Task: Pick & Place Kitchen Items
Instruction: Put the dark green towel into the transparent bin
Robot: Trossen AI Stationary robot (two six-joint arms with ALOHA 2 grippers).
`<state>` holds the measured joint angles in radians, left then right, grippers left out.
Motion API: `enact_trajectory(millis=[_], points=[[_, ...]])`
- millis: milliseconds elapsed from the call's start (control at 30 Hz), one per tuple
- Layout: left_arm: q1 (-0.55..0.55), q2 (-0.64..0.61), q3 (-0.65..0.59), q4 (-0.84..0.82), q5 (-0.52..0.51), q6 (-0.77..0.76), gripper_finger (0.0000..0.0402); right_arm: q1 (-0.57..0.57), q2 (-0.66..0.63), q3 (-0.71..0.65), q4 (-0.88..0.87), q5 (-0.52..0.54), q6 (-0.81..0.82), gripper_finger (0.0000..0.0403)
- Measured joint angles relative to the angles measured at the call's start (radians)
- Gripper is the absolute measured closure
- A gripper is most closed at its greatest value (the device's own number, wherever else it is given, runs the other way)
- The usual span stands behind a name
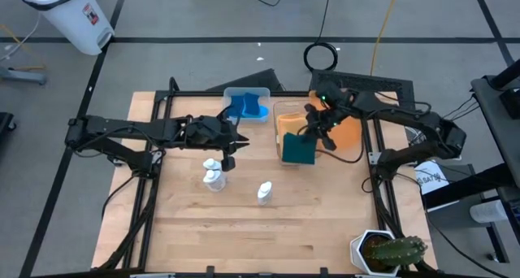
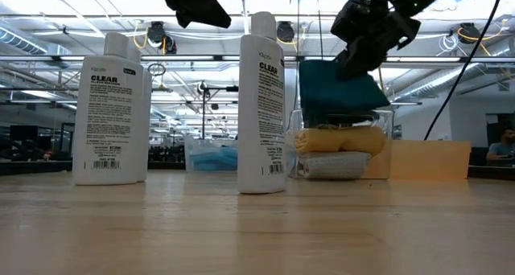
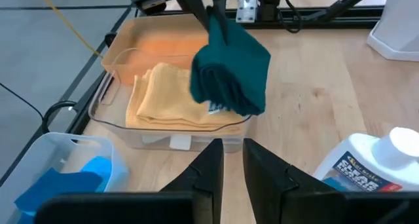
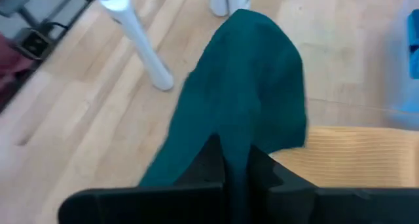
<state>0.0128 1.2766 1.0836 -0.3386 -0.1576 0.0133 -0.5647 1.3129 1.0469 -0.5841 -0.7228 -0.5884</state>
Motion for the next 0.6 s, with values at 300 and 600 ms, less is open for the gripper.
enact_trajectory(millis=[300, 600], points=[[-0.001, 0.000, 0.000, 0.000, 0.000, -0.071, 0.0337, 0.006, -0.001, -0.032, 0.057, 0.018, 0.024, 0.0403], [-0.001, 0.000, 0.000, 0.000, 0.000, -0.068, 0.0337, 0.006, 0.036, -0.032, 0.083, 0.122, -0.026, 0.0403]])
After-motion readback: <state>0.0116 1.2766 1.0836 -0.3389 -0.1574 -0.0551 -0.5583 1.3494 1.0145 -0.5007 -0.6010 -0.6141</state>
